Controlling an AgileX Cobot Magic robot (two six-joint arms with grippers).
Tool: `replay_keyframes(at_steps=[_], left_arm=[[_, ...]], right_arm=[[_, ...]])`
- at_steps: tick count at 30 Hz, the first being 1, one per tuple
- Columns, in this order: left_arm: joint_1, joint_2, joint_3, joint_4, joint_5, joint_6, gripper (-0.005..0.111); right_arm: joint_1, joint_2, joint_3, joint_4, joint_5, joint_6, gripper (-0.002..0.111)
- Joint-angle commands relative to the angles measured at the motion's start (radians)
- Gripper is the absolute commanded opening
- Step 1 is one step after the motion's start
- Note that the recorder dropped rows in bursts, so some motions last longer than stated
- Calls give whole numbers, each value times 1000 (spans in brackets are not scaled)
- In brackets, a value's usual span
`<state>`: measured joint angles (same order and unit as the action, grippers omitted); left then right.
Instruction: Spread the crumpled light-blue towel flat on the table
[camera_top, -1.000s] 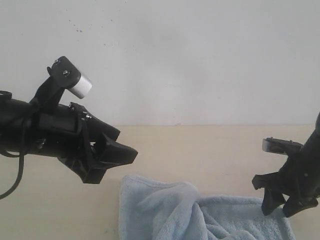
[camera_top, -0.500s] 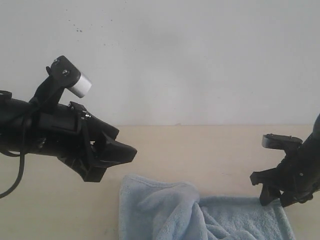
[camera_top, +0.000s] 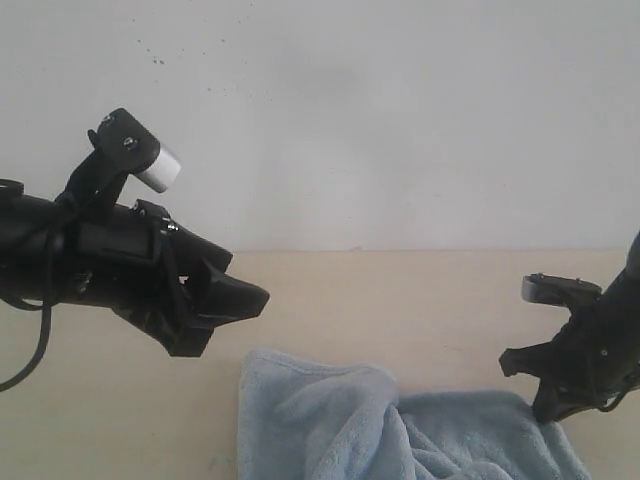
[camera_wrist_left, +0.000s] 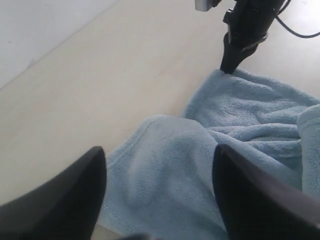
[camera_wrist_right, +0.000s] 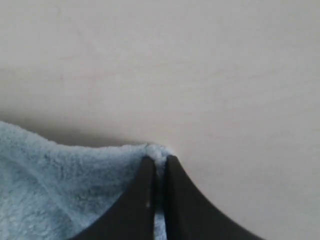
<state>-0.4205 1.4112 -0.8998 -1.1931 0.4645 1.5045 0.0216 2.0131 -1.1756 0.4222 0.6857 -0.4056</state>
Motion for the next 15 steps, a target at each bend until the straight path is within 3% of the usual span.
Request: replay_keyframes(at_steps=[1, 5, 9, 12, 15], left_arm=[[1, -6, 4, 2, -22, 38, 59], [1, -6, 4, 9, 33, 40, 59], [1, -6, 4, 12, 108, 47, 59], [1, -6, 4, 10, 162, 68, 59], [1, -6, 4, 10, 186, 71, 59]], right_arm=[[-2, -90, 0, 115, 91, -68, 0], [-2, -215, 12, 53, 80, -76, 0], [-29, -325, 47, -316, -20, 238, 0], [-77, -338, 48, -557, 18, 461, 0], [-139, -336, 48, -694, 110, 512, 0]])
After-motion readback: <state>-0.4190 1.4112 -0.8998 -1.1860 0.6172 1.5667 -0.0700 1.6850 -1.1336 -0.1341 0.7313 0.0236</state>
